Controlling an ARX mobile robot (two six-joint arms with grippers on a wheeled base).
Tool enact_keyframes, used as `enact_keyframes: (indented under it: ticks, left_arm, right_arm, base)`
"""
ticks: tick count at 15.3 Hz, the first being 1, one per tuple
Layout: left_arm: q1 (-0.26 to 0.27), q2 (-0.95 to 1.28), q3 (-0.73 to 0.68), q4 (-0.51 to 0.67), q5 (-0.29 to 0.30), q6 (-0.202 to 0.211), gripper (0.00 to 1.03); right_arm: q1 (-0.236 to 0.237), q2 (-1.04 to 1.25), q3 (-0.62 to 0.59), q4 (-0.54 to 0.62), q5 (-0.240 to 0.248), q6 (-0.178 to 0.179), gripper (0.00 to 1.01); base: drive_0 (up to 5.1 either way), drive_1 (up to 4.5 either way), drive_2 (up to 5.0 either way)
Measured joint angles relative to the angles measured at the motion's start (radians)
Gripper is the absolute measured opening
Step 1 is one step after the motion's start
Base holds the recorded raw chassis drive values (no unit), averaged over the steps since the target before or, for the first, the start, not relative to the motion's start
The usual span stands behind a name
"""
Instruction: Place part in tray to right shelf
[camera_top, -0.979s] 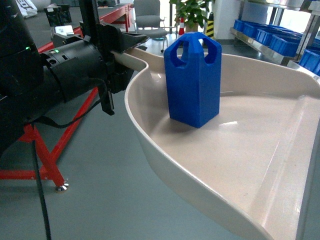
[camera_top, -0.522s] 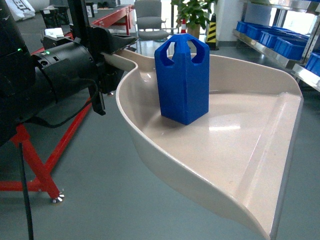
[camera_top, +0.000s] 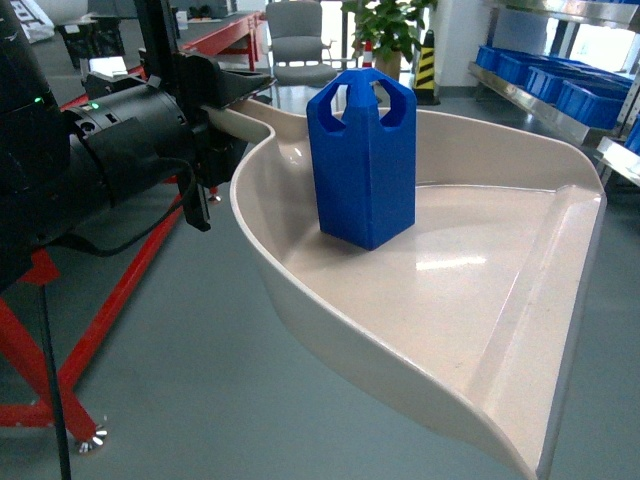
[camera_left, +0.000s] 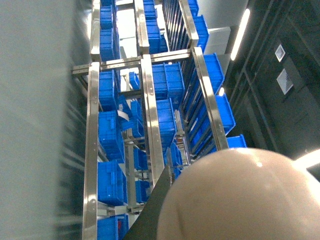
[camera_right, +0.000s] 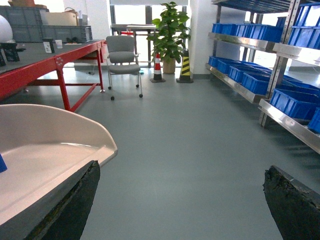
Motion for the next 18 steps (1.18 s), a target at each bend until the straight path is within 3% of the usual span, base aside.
enact_keyframes:
  ticks: [18]
  left_arm:
    - [0.003, 0.000, 0.000, -0.003, 0.000, 0.000, 0.12]
  right_arm:
    - [0.000, 0.005, 0.000, -0.002, 0.000, 0.000, 0.98]
  base:
    - [0.0, 4.33, -4.3]
